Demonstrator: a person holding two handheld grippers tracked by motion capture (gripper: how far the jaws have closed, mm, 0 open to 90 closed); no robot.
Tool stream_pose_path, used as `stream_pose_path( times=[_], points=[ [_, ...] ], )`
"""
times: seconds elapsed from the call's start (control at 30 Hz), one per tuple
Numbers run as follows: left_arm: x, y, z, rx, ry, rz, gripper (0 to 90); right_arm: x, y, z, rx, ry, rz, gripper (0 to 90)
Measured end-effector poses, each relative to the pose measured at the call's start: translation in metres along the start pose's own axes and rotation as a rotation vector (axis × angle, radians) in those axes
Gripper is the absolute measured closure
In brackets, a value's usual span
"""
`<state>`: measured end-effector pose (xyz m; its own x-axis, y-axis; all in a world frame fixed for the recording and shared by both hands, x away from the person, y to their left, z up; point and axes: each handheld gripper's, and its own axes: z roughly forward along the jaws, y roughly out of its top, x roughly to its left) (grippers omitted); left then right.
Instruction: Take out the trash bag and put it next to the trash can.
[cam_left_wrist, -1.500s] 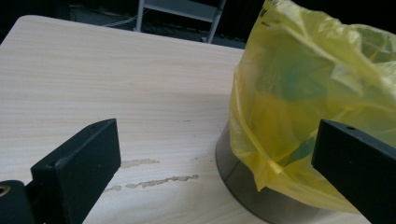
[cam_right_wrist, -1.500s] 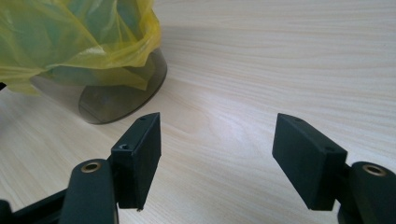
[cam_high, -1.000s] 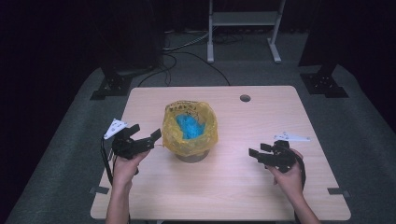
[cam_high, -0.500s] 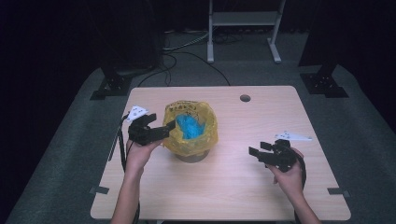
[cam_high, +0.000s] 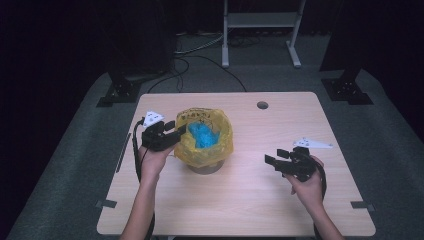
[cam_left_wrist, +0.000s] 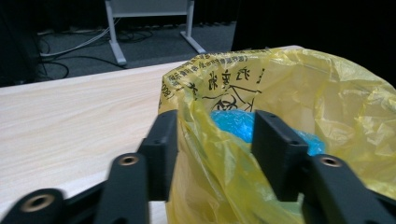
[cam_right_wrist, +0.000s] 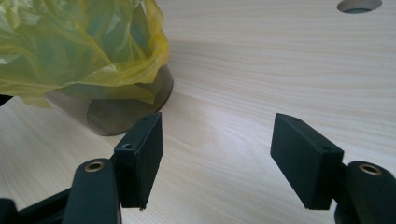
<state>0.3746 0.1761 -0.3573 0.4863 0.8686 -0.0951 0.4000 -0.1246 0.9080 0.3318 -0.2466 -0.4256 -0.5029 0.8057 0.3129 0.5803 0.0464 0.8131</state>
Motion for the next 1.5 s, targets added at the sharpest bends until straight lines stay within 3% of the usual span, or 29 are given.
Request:
stream_pose_path(
  times=[0.4, 0.6, 0.8, 1.03, 1.27, 1.4, 1.5],
  points=[
    [0.003, 0.001, -0.002, -0.022, 0.048, 0.042, 78.8, 0.022, 0.026, 0.006, -0.025, 0.019, -0.048, 33.8],
    [0.002, 0.003, -0.005, -0.045, 0.036, 0.059, 87.5, 0.042, 0.053, 0.015, -0.044, 0.035, -0.074, 33.8],
    [-0.001, 0.005, -0.006, -0.057, 0.004, 0.060, 88.0, 0.066, 0.081, 0.031, -0.055, 0.039, -0.099, 33.8],
    [-0.002, 0.008, -0.009, -0.074, -0.017, 0.048, 88.2, 0.086, 0.104, 0.057, -0.038, 0.003, -0.131, 34.9],
    [-0.003, 0.014, -0.014, -0.092, -0.039, 0.050, 88.2, 0.098, 0.116, 0.079, -0.002, -0.056, -0.155, 39.5],
    [-0.005, 0.016, -0.015, -0.098, -0.046, 0.047, 88.2, 0.102, 0.118, 0.087, 0.022, -0.093, -0.175, 45.8],
    [-0.005, 0.016, -0.015, -0.100, -0.052, 0.045, 88.2, 0.104, 0.119, 0.091, 0.032, -0.130, -0.192, 55.7]
  ],
)
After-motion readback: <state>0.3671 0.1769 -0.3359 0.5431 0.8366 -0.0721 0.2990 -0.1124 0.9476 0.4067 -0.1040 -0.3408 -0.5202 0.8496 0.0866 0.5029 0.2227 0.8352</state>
